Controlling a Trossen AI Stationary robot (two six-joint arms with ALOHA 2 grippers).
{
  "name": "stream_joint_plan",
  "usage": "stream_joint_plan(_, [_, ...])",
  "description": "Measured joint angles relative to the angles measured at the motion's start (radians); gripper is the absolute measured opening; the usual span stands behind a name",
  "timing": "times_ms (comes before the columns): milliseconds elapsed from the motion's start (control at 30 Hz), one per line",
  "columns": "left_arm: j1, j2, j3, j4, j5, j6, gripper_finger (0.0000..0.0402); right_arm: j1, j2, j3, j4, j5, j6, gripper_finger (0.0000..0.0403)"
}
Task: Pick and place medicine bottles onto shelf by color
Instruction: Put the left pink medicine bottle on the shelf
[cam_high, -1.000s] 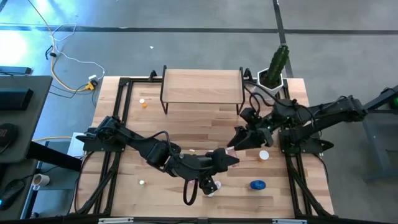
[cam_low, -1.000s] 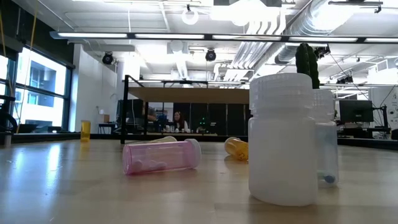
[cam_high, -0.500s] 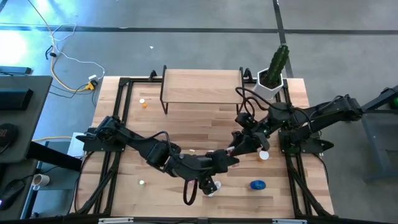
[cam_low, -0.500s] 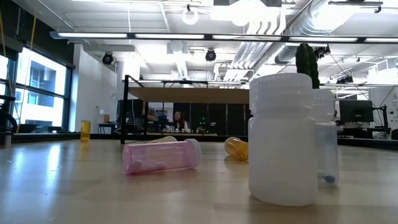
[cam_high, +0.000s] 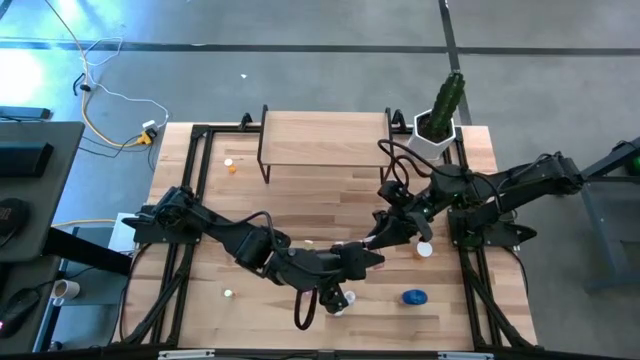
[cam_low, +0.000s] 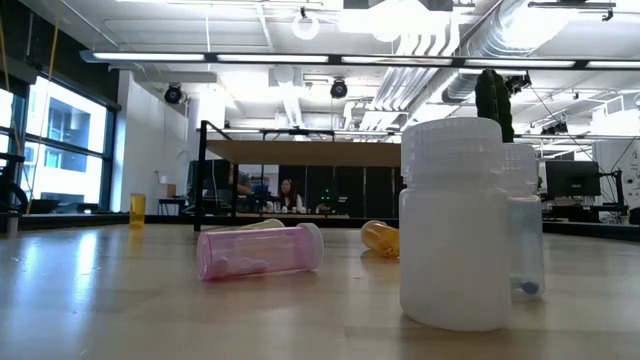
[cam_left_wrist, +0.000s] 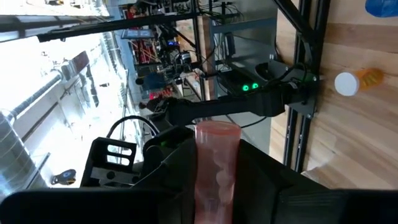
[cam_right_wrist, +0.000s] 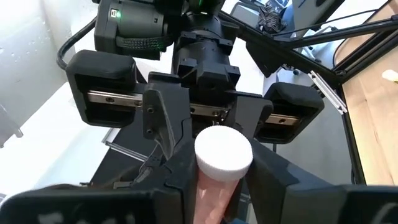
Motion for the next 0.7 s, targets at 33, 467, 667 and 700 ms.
stream_joint_plan(33, [0.000, 0.000, 0.000, 0.000, -0.001, -0.002, 0.0088, 0.000, 0.000, 0.000, -0.001, 0.000, 0.000, 0.0099])
stream_joint_plan(467, [-0.002, 0.000, 0.000, -0.001, -0.068, -0.131, 0.0146, -0.003, -0.002, 0.000, -0.001, 0.002, -0.008, 0.0099])
stream_joint_plan(667, [-0.016, 0.000, 0.000, -0.003, -0.078, -0.230, 0.0177, -0.007, -0.002, 0.000, -0.004, 0.001, -0.008, 0.0099])
stream_joint_plan(700, [-0.019, 0.000, 0.000, -0.003, -0.084, -0.246, 0.0181, -0.011, -0.002, 0.000, -0.005, 0.000, -0.007, 0.0099])
